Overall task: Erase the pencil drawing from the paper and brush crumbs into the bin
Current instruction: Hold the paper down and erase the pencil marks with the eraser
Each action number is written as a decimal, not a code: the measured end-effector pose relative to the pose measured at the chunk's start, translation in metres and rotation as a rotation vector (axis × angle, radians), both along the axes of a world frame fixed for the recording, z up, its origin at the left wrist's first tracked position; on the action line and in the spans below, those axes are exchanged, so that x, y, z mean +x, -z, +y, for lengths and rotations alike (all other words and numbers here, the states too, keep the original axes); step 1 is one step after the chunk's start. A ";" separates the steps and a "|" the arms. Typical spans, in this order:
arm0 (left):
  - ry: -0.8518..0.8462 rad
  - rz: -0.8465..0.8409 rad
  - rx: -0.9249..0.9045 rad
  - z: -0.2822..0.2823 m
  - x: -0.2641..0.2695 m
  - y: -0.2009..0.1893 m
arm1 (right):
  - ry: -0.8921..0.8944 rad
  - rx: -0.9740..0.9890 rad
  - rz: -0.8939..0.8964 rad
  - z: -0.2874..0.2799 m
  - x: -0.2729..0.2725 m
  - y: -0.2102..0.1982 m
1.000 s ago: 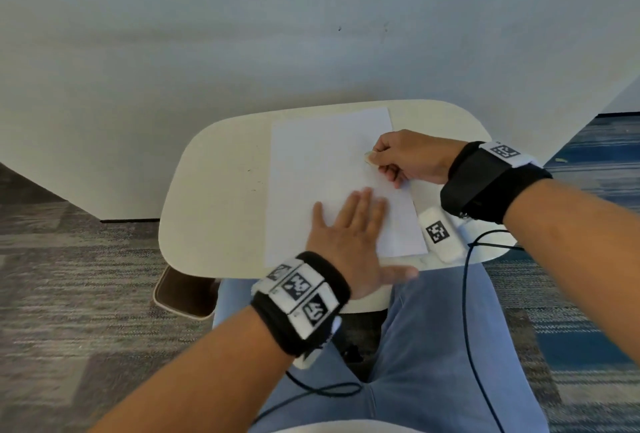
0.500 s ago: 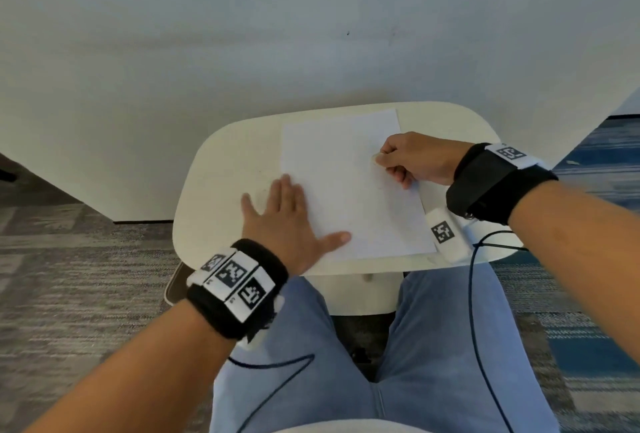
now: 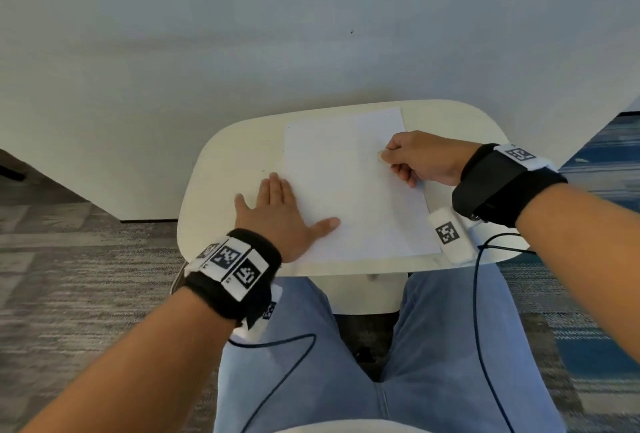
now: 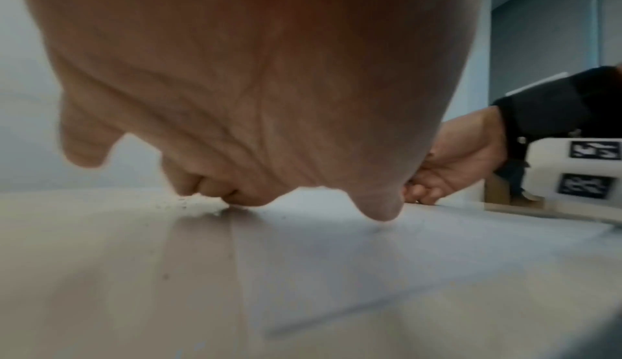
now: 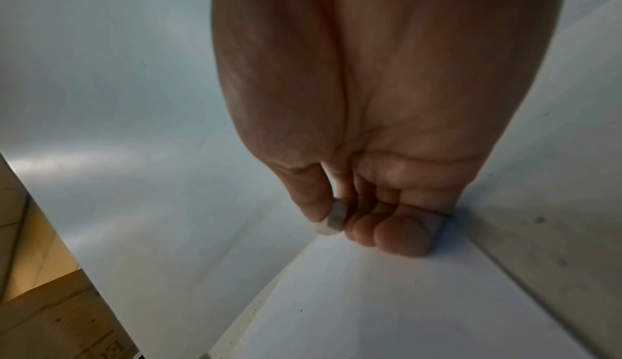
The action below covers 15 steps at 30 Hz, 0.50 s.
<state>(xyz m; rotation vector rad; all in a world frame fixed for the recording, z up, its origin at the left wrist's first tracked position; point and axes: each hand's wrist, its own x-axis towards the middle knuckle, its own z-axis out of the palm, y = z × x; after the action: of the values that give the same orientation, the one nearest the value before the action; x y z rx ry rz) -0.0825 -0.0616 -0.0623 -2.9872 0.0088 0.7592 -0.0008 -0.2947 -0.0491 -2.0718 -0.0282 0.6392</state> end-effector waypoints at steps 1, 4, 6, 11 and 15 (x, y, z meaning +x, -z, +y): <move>0.107 -0.012 -0.038 -0.001 -0.007 0.000 | -0.003 -0.004 -0.003 0.001 0.000 0.000; 0.291 0.036 -0.064 -0.001 -0.024 0.005 | -0.011 -0.019 -0.012 0.002 -0.001 0.000; 0.120 0.032 0.020 0.008 -0.017 0.006 | -0.008 -0.023 -0.013 0.001 -0.001 0.000; 0.382 -0.027 -0.101 -0.033 -0.003 -0.005 | -0.002 -0.023 -0.007 0.003 -0.002 -0.003; 0.470 0.034 -0.145 -0.061 0.004 0.004 | -0.005 -0.026 -0.024 0.003 -0.003 -0.003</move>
<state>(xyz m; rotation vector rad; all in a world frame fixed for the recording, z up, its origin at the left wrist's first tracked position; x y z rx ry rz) -0.0782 -0.1226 -0.0662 -2.9124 0.7660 0.7713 -0.0036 -0.2914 -0.0457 -2.1052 -0.0392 0.6215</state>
